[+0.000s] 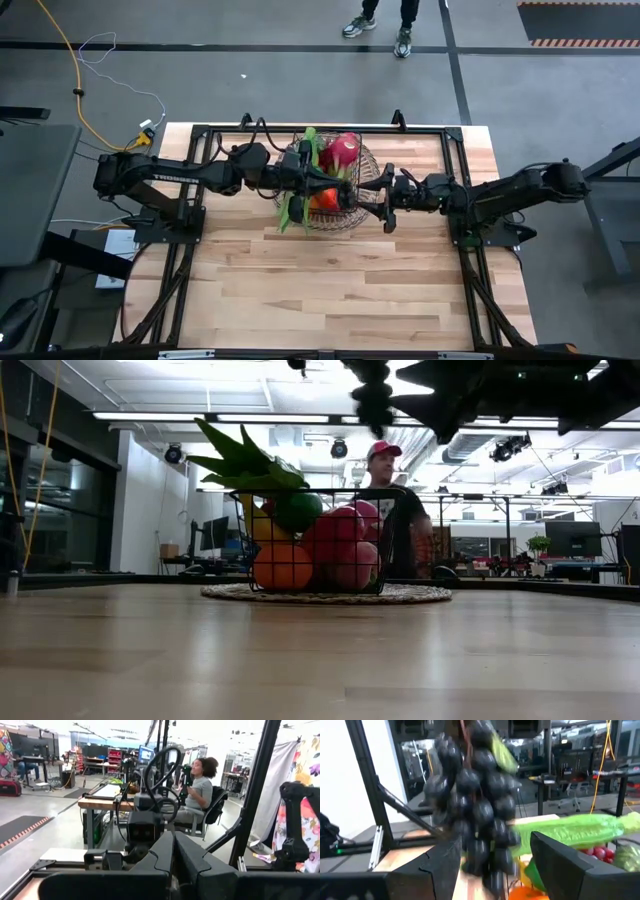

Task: Build produce basket
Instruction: Put the purple grapes into the black wire basket, then return to Home Position

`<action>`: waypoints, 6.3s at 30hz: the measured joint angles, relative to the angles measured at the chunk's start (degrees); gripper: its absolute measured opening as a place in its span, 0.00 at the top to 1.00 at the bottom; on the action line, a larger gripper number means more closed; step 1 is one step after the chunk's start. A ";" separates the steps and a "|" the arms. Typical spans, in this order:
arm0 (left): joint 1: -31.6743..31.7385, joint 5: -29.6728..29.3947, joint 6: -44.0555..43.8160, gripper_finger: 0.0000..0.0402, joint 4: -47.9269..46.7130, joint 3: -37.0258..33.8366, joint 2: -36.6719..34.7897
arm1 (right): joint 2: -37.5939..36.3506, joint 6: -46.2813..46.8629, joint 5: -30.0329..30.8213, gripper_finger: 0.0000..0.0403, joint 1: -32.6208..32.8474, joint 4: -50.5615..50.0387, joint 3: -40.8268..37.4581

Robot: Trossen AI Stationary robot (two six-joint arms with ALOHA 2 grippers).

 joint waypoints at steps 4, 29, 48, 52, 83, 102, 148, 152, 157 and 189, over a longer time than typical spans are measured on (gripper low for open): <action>0.00 -0.10 -0.43 1.00 0.97 -0.01 1.24 | 2.54 -0.01 0.00 0.43 0.00 4.93 0.00; 0.00 -0.05 -2.59 1.00 6.18 0.01 3.52 | 4.73 -0.01 0.07 0.43 0.00 8.34 0.00; 0.00 -0.05 -2.99 1.00 6.86 0.01 3.52 | 4.69 -0.01 0.07 0.43 0.00 8.34 -0.02; 0.00 -0.03 -2.99 1.00 6.86 0.01 3.52 | 4.69 -0.01 0.07 0.43 0.00 8.34 -0.02; 5.84 -1.42 -2.97 1.00 7.13 0.08 10.26 | -2.63 -3.03 1.09 0.43 0.00 1.27 -0.09; 6.53 0.15 -6.45 1.00 6.26 0.06 13.77 | -2.63 -3.03 1.14 0.43 0.00 0.78 -0.09; 9.48 -7.39 -1.68 0.44 -11.33 2.85 6.15 | -2.59 -3.01 1.07 0.43 0.00 -0.71 -0.09; 11.26 -7.38 -1.46 0.43 -18.71 3.23 -0.76 | -2.59 -3.01 1.11 0.43 0.00 -0.92 -0.09; 12.02 -7.51 -1.45 0.43 -29.84 2.51 -8.94 | -2.59 -2.98 1.12 0.43 0.00 -0.97 -0.09; -5.97 -15.64 -3.50 0.43 5.09 -39.66 -34.48 | -2.59 -1.96 4.48 0.43 -0.04 -1.40 -0.09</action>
